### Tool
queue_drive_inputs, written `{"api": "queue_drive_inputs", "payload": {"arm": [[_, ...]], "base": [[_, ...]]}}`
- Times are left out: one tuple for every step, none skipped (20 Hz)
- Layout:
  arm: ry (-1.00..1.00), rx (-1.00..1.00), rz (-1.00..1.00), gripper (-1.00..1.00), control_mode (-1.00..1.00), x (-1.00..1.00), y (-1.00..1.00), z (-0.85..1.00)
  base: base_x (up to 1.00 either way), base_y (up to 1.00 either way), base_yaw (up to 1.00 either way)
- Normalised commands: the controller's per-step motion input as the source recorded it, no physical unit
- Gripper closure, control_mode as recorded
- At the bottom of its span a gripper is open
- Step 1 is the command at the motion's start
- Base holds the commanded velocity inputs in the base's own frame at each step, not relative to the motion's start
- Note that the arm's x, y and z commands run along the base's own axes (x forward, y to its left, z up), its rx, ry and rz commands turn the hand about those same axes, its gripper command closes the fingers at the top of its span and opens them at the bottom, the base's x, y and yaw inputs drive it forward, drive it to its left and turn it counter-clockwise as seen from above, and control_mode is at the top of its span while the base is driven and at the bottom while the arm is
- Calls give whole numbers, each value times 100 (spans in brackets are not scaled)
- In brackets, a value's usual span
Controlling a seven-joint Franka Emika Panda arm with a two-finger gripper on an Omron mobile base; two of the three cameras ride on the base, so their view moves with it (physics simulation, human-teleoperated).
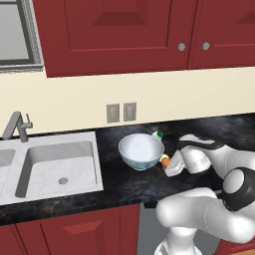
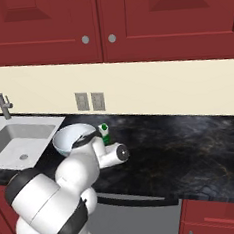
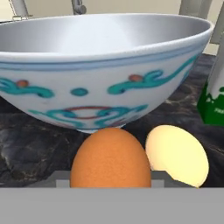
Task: Gather the eggs and milk located in the vicinity of the sink area and place them right next to the bowl.
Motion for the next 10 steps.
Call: {"api": "queue_drive_inputs", "payload": {"arm": [[-4, 0, 0, 100, -100, 0, 32, -14], [-4, 0, -1, 100, -100, 0, 23, -6], [0, 2, 0, 100, -100, 0, 18, -6], [0, 6, 0, 100, -100, 0, 0, -4], [0, 4, 0, 100, -100, 0, 4, -13], [0, 4, 0, 100, -100, 0, 0, -15], [0, 5, 0, 100, -100, 0, 4, -21], [0, 7, 0, -100, -100, 0, 0, -25], [0, 7, 0, -100, -100, 0, 0, -21], [0, 7, 0, -100, -100, 0, 0, -19]], "base": [[0, 0, 0], [0, 0, 0], [0, 0, 0], [0, 0, 0], [0, 0, 0], [0, 0, 0], [0, 0, 0], [0, 0, 0], [0, 0, 0], [0, 0, 0]]}}
